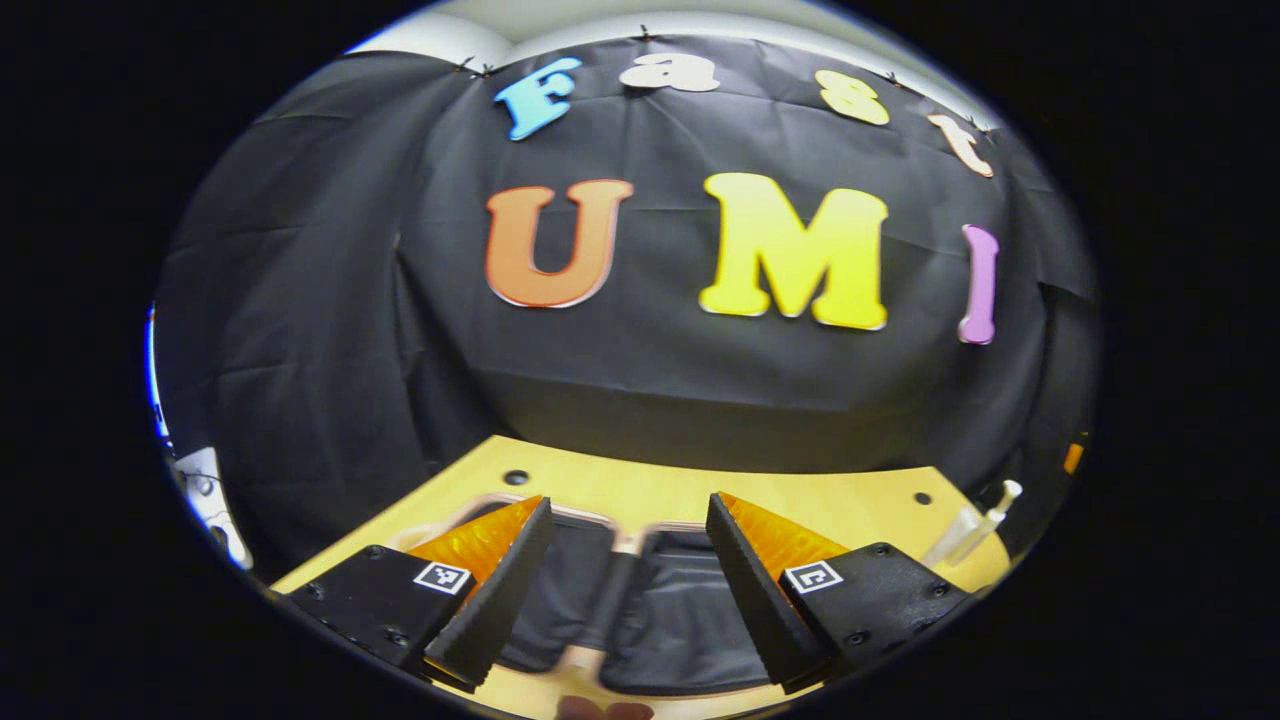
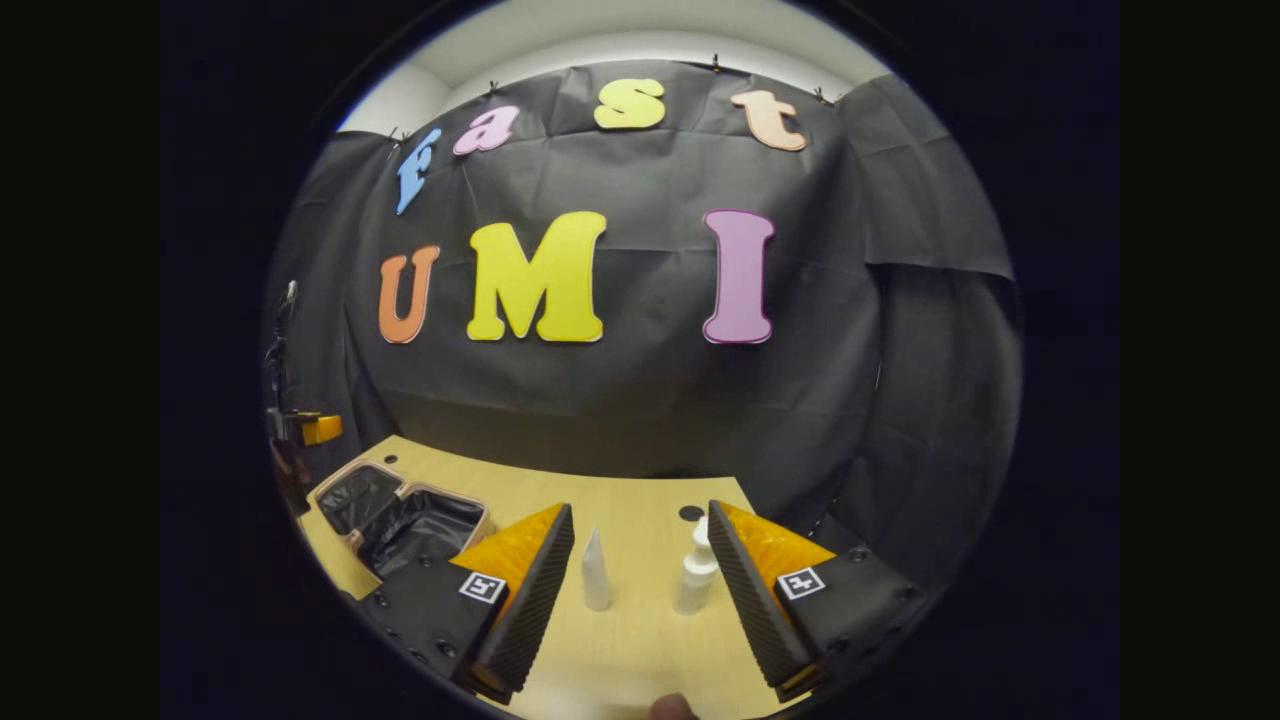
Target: First open the suitcase, pack the skin care products into it, and then close the suitcase.
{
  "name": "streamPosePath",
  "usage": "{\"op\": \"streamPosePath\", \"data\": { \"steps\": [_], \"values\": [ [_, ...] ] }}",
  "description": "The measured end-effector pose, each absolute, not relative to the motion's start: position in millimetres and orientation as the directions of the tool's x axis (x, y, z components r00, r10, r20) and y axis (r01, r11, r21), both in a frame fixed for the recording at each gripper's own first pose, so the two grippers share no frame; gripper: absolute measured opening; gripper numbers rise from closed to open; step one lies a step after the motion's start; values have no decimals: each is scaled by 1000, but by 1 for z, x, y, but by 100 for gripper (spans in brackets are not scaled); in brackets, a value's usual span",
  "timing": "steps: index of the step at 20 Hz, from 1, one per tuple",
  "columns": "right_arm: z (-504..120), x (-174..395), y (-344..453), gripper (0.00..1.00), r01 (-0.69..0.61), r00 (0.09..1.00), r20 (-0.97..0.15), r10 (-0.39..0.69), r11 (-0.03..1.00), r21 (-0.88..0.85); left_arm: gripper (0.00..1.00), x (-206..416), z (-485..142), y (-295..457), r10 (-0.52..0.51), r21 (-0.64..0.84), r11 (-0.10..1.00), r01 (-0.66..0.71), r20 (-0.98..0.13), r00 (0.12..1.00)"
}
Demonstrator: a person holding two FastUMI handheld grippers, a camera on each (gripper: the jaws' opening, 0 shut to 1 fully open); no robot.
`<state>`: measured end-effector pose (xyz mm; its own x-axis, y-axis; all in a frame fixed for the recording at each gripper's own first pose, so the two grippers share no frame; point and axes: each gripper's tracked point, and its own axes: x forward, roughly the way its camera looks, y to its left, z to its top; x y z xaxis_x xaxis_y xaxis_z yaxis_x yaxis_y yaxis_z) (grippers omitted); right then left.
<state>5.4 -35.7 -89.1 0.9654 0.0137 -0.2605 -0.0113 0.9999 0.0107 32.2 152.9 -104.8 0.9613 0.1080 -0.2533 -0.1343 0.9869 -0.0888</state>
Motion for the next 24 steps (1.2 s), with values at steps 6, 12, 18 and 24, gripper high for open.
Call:
{"op": "streamPosePath", "data": {
  "steps": [6, 12, 18, 24],
  "values": [
    [-108, 1, -93, 80, 1, 960, -281, 1, 1000, 5, 98, 22, -143, -22, -124, -106, 989, 98, -272, 954],
    [-131, -2, -132, 80, -38, 952, -305, 22, 998, -48, 98, 26, -211, -133, -263, -68, 964, 256, -365, 893],
    [-161, -4, -164, 80, -54, 924, -380, 32, 997, -47, 99, 58, -287, -171, -250, -63, 966, 249, -452, 856],
    [-177, -4, -192, 79, -30, 905, -426, 7, 998, -48, 99, 88, -324, -185, -232, -92, 972, 214, -480, 846]
  ]
}}
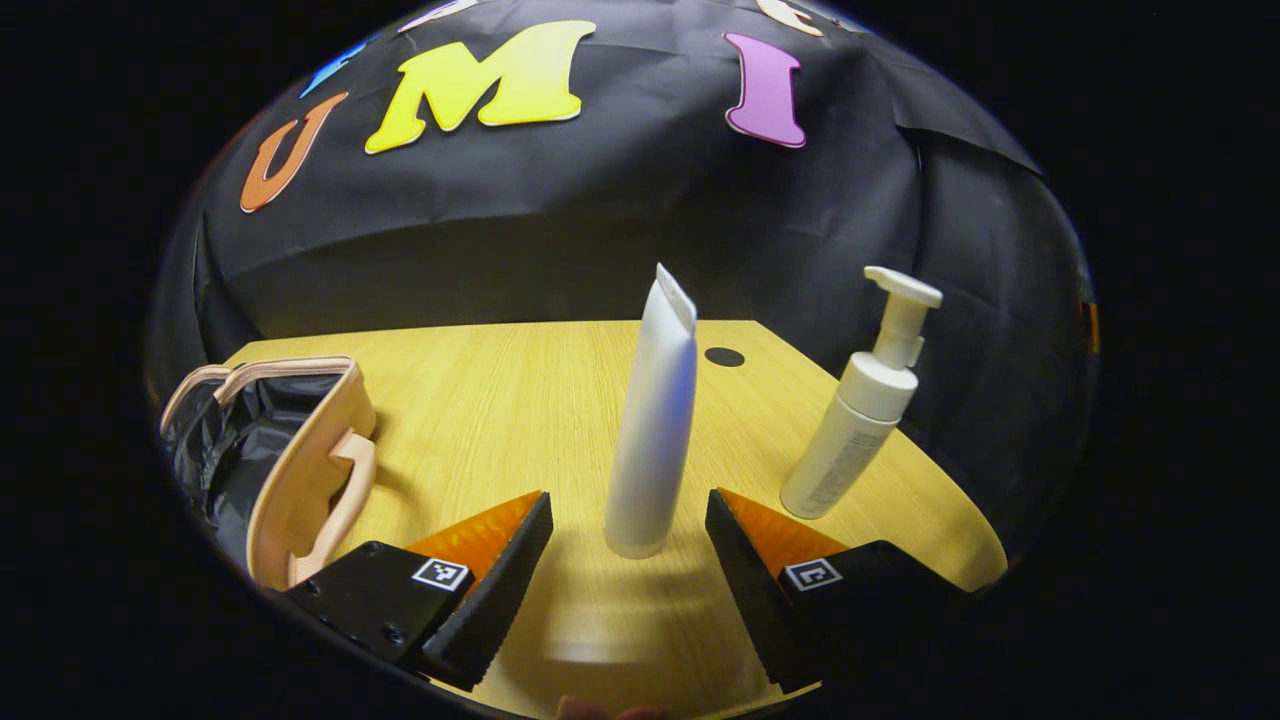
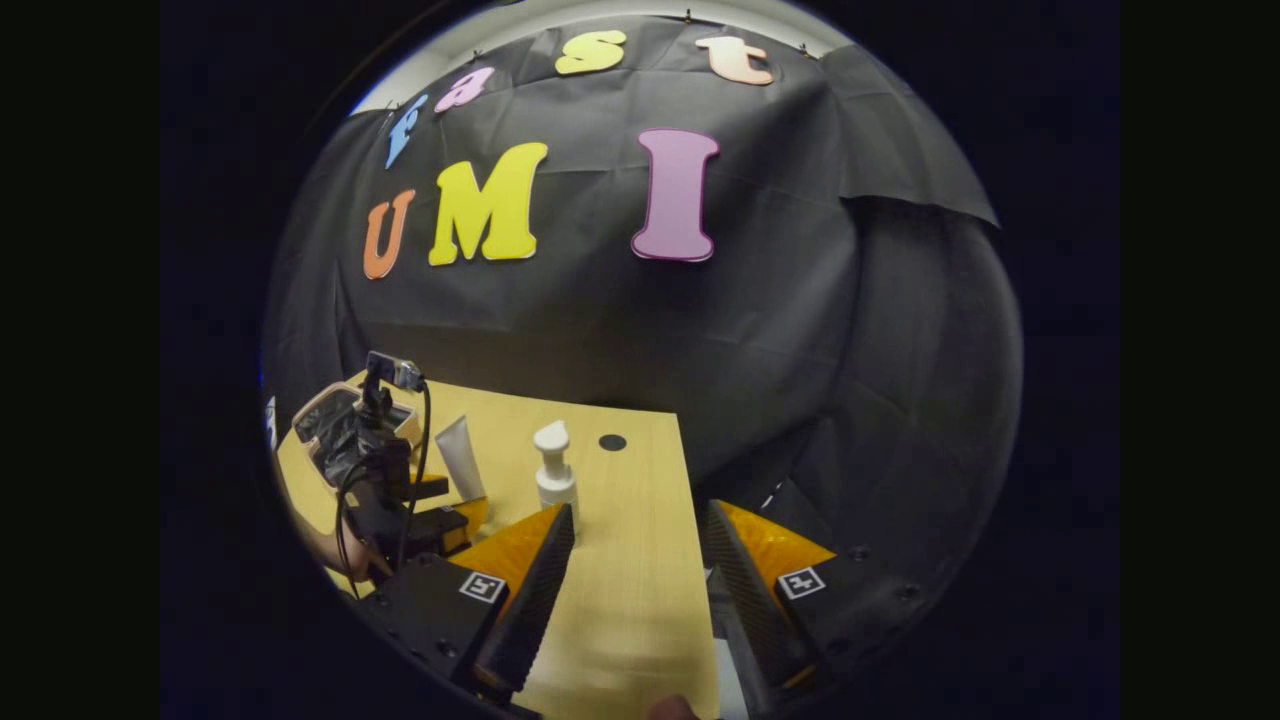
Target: First open the suitcase, pack the skin care products into it, and then close the suitcase.
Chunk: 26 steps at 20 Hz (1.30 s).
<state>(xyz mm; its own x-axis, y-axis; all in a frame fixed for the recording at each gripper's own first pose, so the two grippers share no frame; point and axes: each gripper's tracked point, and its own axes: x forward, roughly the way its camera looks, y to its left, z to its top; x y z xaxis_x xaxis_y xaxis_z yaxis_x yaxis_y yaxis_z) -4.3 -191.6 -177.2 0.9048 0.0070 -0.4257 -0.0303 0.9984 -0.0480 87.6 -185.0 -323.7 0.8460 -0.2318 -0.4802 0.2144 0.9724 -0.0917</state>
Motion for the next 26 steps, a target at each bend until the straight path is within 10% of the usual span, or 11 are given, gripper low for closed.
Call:
{"op": "streamPosePath", "data": {
  "steps": [7, 12, 26],
  "values": [
    [-185, -3, -196, 80, -33, 899, -438, 13, 999, -37, 86, 106, -340, -195, -243, -77, 968, 237, -504, 829],
    [-194, -4, -193, 80, -16, 897, -442, -9, 998, -53, 49, 106, -346, -193, -263, -88, 963, 256, -530, 806],
    [-295, 68, -98, 80, -126, 840, -521, 152, 988, 85, 44, 13, -219, -110, -277, -102, 960, 262, -502, 820]
  ]
}}
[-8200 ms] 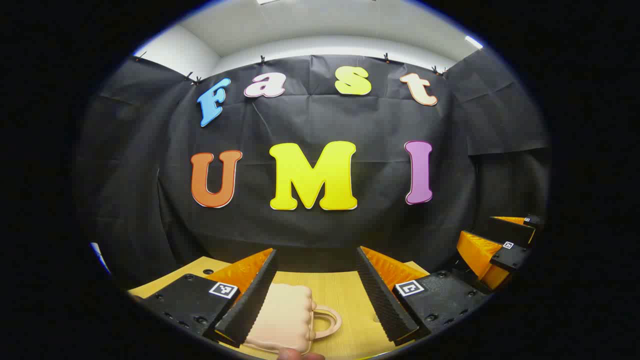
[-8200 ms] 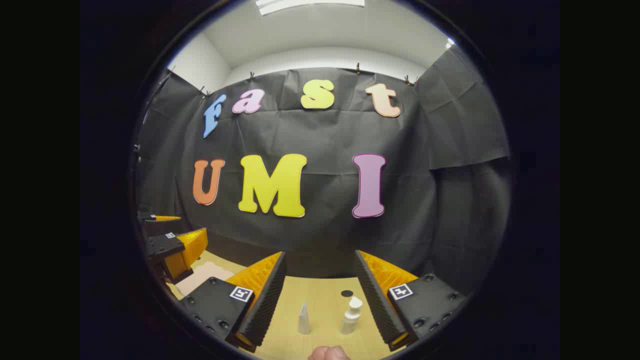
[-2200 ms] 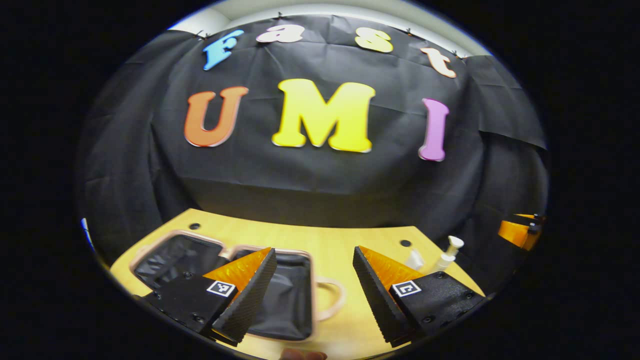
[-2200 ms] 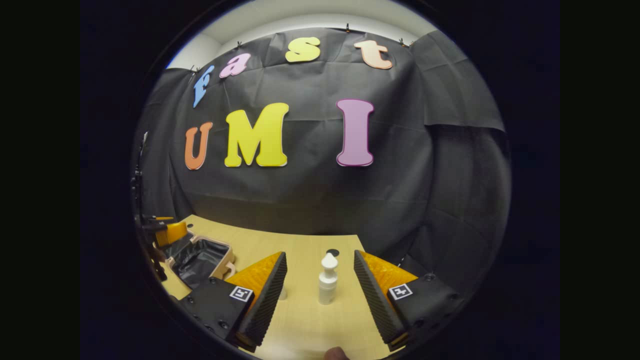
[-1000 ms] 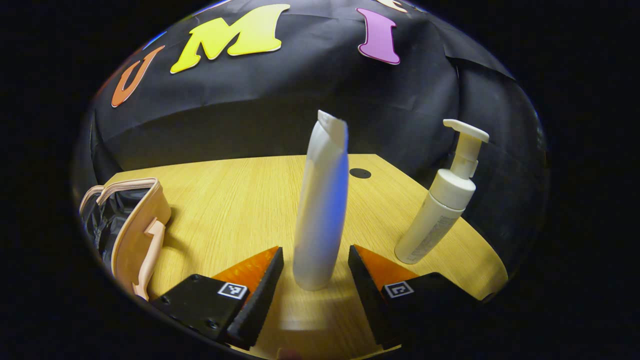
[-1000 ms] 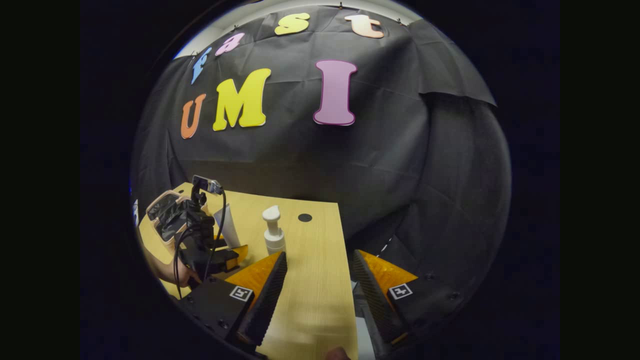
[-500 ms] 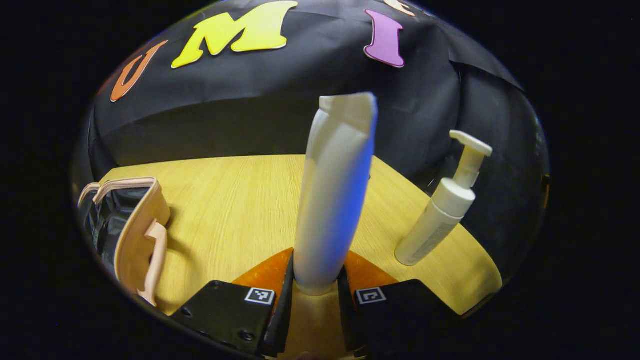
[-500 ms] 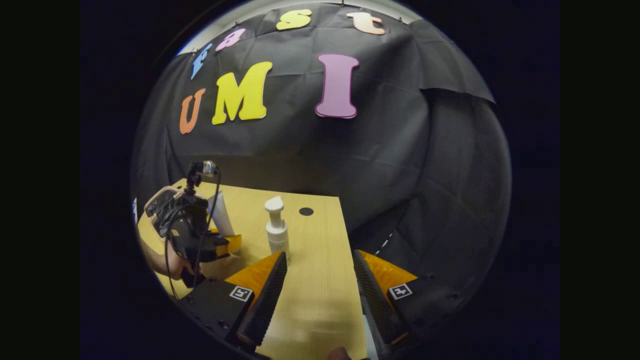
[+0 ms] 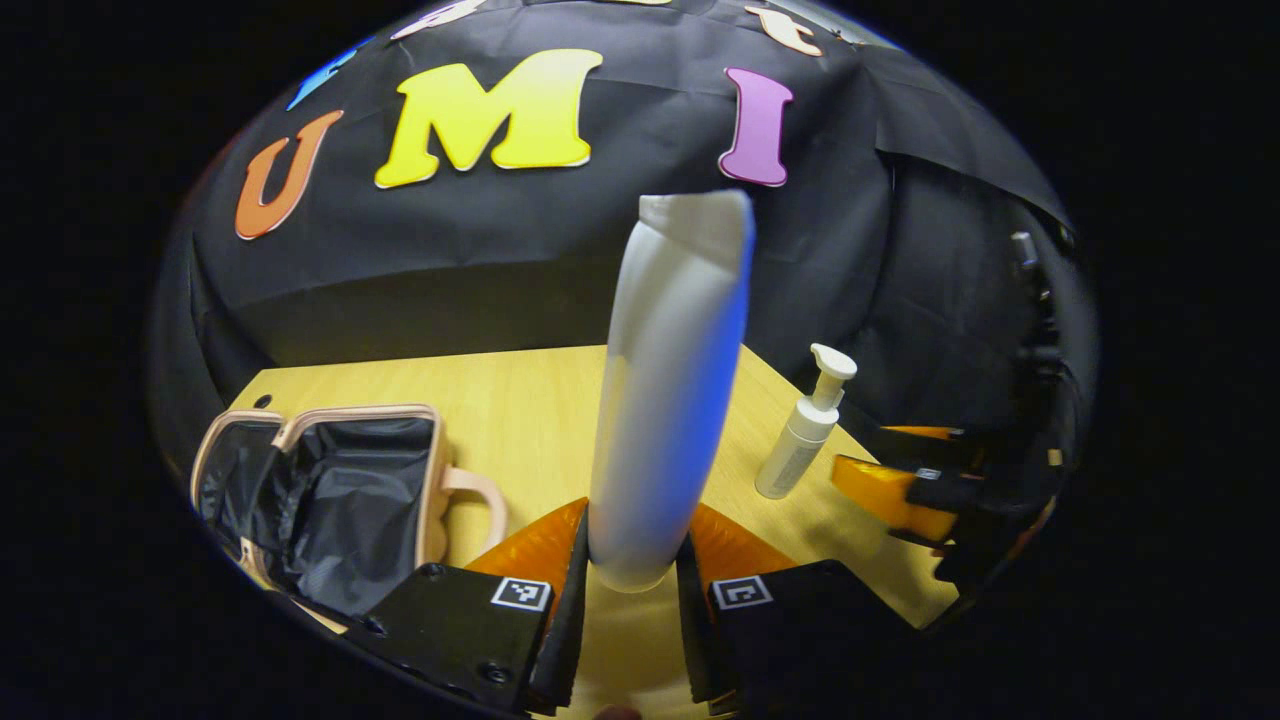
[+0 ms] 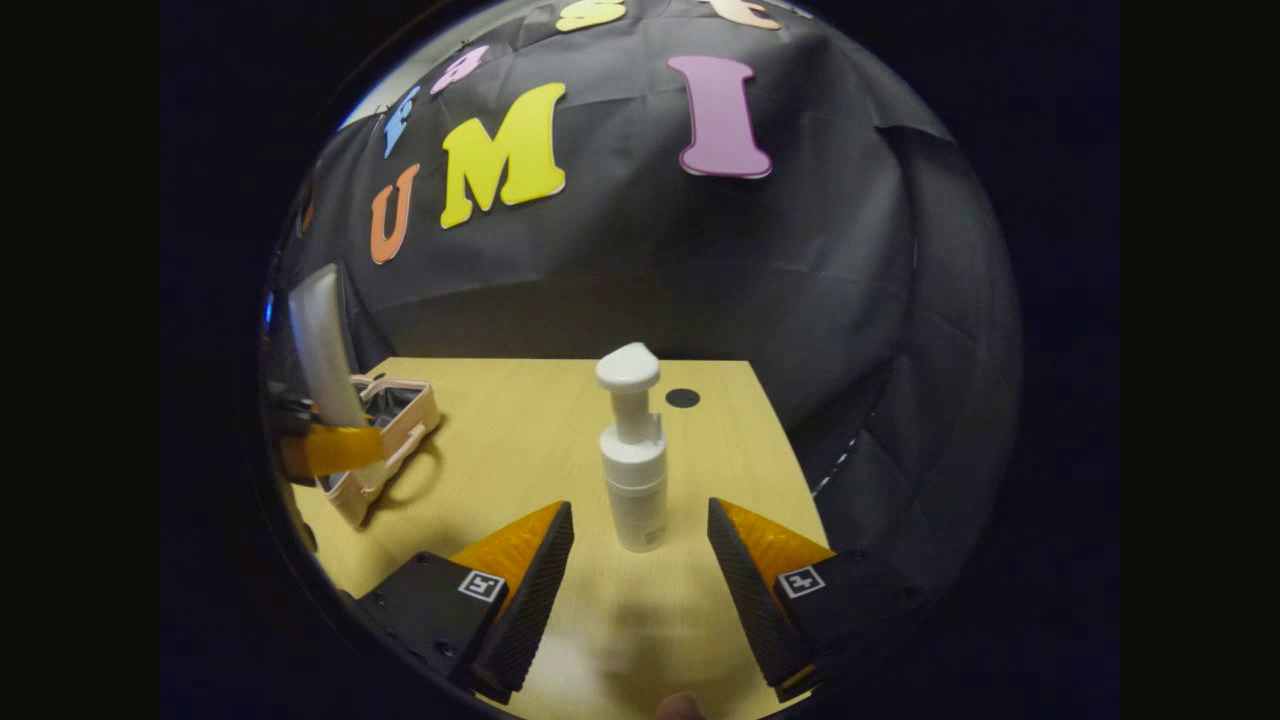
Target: First open the suitcase, pack the skin care products into it, and then close the suitcase.
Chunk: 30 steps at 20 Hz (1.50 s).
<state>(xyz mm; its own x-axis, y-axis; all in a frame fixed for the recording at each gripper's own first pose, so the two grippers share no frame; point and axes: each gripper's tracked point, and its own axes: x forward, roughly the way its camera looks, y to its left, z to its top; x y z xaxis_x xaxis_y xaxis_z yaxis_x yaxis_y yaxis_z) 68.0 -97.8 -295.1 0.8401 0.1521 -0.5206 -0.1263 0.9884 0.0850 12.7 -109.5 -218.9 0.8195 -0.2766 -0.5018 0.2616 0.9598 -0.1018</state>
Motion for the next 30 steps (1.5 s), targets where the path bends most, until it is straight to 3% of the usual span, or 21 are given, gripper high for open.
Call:
{"op": "streamPosePath", "data": {
  "steps": [7, 9, 13, 14, 15, 19, 23, 30],
  "values": [
    [-335, 118, -87, 78, -131, 823, -544, 165, 986, 102, 44, -27, -187, -24, -94, -96, 994, 51, -525, 846],
    [-343, 124, -85, 63, -125, 815, -557, 163, 987, 106, 45, -31, -183, 1, -38, -92, 996, -12, -529, 847],
    [-351, 129, -85, 60, -102, 809, -568, 149, 988, 113, 44, -43, -179, 40, 39, -106, 988, -114, -541, 840],
    [-351, 129, -86, 53, -101, 808, -571, 143, 989, 104, 44, -45, -177, 48, 52, -98, 987, -125, -542, 839],
    [-351, 130, -86, 53, -101, 808, -572, 138, 990, 96, 44, -48, -177, 55, 60, -96, 986, -133, -543, 838],
    [-337, 125, -83, 46, -92, 807, -577, 123, 992, 83, 44, -47, -178, 83, 56, -114, 983, -141, -549, 834],
    [-292, 104, -68, 48, -112, 820, -554, 143, 990, 89, 44, -35, -178, 110, 1, -127, 988, -84, -549, 836],
    [-194, 46, -18, 47, -194, 836, -497, 233, 973, 129, 45, -3, -210, 145, -204, -247, 967, 62, -607, 768]
  ]
}}
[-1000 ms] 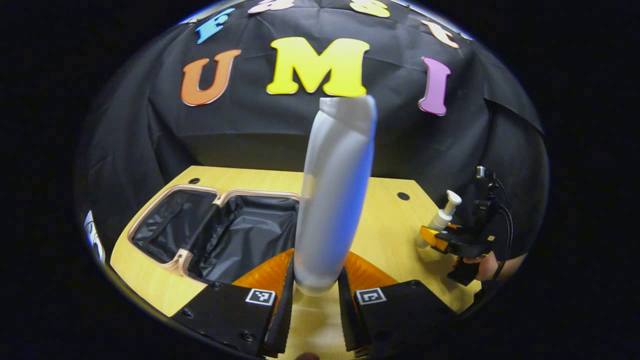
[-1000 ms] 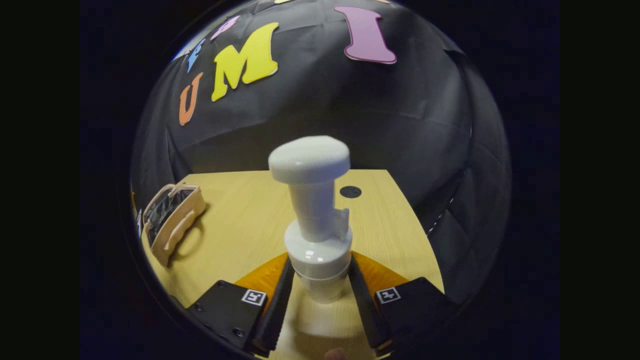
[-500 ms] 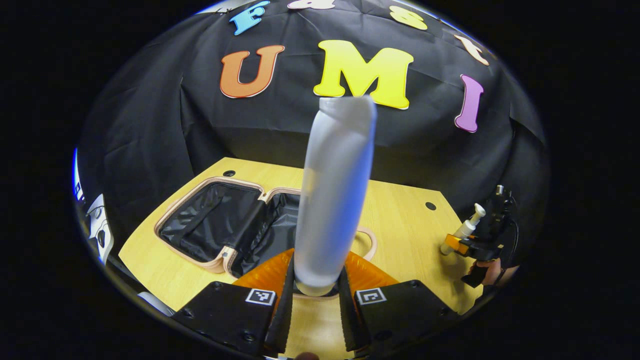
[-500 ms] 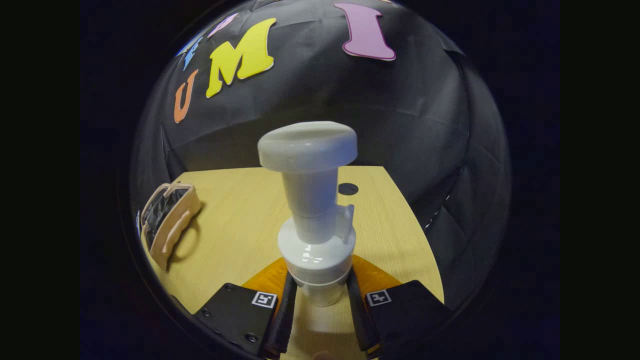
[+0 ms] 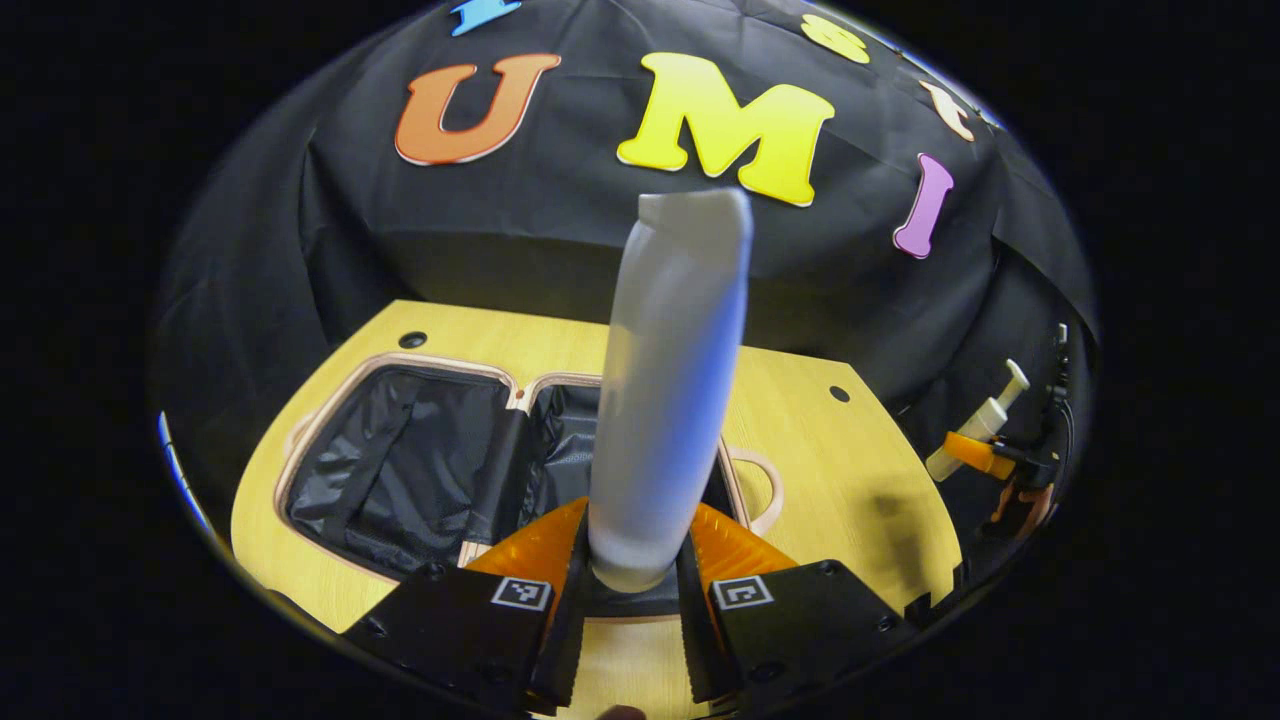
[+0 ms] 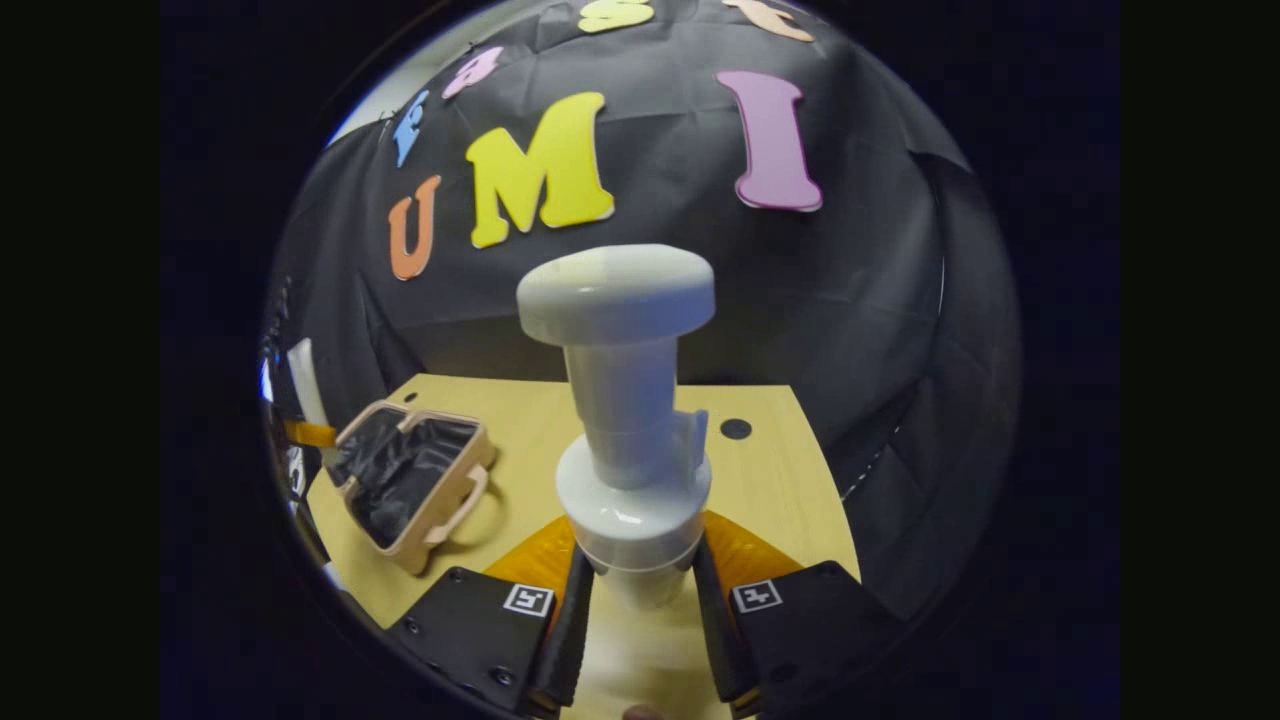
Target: First open the suitcase, pack the skin care products into it, and then close the suitcase.
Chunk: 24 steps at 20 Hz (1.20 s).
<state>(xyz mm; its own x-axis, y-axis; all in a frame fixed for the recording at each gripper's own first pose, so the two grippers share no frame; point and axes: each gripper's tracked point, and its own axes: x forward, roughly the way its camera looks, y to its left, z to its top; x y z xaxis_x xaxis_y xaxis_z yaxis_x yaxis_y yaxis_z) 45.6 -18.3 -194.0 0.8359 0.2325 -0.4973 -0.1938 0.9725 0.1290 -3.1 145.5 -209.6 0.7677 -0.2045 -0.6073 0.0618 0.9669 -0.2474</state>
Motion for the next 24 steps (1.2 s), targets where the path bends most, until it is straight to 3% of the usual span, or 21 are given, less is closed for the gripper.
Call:
{"op": "streamPosePath", "data": {
  "steps": [4, 7, 11, 19, 23, 24],
  "values": [
    [-156, 21, 2, 47, -162, 846, -476, 240, 967, 198, 44, 13, -250, 154, -305, -320, 942, 102, -689, 658],
    [-137, 7, 4, 47, -116, 860, -465, 211, 967, 225, 44, 14, -289, 150, -380, -391, 916, 90, -775, 505],
    [-121, -13, -2, 47, -67, 877, -456, 154, 977, 201, 43, 5, -329, 150, -392, -399, 916, 38, -872, 294],
    [-109, -39, 11, 47, -67, 879, -453, 148, 979, 190, 43, -3, -353, 159, -293, -291, 946, -140, -956, 7],
    [-104, -40, 27, 47, -105, 875, -448, 181, 976, 189, 43, -2, -357, 157, -237, -232, 964, -129, -971, -28],
    [-105, -40, 33, 47, -123, 872, -449, 193, 976, 182, 48, -2, -355, 157, -236, -231, 965, -127, -971, -27]
  ]
}}
